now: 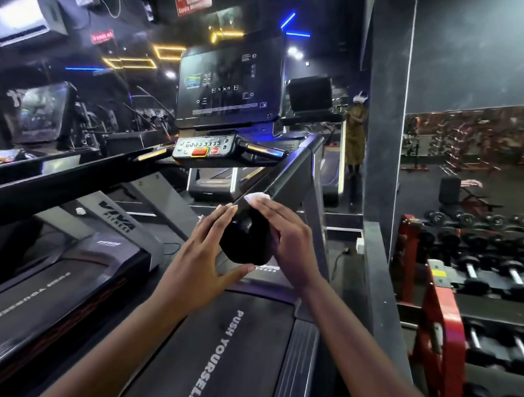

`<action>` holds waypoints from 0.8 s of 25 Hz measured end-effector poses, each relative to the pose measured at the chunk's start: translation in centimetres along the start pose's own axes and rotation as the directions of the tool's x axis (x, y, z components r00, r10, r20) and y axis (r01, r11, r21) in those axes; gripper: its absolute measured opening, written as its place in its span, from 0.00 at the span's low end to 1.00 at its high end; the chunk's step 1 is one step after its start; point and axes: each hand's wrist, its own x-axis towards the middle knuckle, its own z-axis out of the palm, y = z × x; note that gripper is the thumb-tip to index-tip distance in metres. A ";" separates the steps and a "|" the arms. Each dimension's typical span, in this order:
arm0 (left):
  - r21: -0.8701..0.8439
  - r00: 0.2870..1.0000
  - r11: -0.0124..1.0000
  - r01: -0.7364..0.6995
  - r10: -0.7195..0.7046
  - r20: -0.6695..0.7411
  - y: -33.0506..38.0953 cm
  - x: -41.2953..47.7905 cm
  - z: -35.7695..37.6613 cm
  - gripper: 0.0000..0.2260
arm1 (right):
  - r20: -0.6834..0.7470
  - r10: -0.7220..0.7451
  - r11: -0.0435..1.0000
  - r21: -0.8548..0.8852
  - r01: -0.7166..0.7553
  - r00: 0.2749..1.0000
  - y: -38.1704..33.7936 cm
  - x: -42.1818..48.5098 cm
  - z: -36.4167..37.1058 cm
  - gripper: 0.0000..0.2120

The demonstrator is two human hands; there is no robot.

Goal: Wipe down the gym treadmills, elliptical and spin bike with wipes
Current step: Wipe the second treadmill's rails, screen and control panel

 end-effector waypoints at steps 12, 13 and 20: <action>-0.324 0.895 0.838 0.440 -0.381 0.230 2.5 6.7 -1.6 0.32 | -0.273 0.398 0.902 0.288 -0.320 0.876 -4.6 -1.8 1.6 0.21; -0.315 0.885 0.829 0.461 -0.403 0.235 2.5 7.3 -1.2 0.33 | -0.293 0.389 0.907 0.289 -0.307 0.873 -6.0 -2.9 2.6 0.24; -0.056 0.870 0.878 0.475 -0.459 0.180 3.6 7.4 -0.2 0.24 | -0.306 0.523 0.838 0.356 -0.414 0.795 -3.6 -5.8 5.1 0.24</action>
